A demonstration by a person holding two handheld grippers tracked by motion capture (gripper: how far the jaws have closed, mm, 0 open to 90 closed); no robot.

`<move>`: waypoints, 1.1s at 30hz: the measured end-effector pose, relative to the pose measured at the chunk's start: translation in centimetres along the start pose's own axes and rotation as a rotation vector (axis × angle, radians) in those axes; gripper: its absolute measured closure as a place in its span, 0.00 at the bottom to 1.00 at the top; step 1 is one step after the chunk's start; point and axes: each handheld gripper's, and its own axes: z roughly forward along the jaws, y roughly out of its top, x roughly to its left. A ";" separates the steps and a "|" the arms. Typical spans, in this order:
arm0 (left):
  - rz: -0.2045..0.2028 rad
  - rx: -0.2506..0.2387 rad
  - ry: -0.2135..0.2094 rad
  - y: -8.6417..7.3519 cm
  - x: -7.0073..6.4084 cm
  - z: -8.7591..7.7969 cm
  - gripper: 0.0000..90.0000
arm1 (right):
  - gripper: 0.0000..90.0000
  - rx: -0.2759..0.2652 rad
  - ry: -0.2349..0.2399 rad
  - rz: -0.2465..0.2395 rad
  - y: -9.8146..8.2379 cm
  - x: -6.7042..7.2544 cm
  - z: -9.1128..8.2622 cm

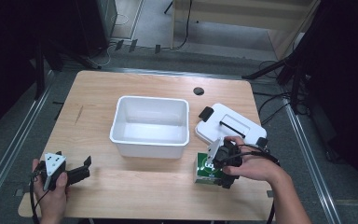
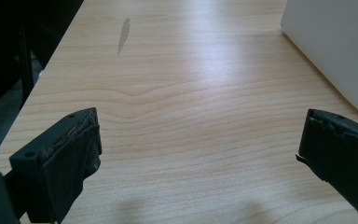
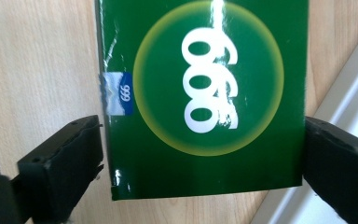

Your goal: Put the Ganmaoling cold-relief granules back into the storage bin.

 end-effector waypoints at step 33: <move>-0.001 -0.002 -0.001 0.0 0.0 0.0 0.00 | 0.17 0.018 -0.033 -0.035 0.2 0.4 0.4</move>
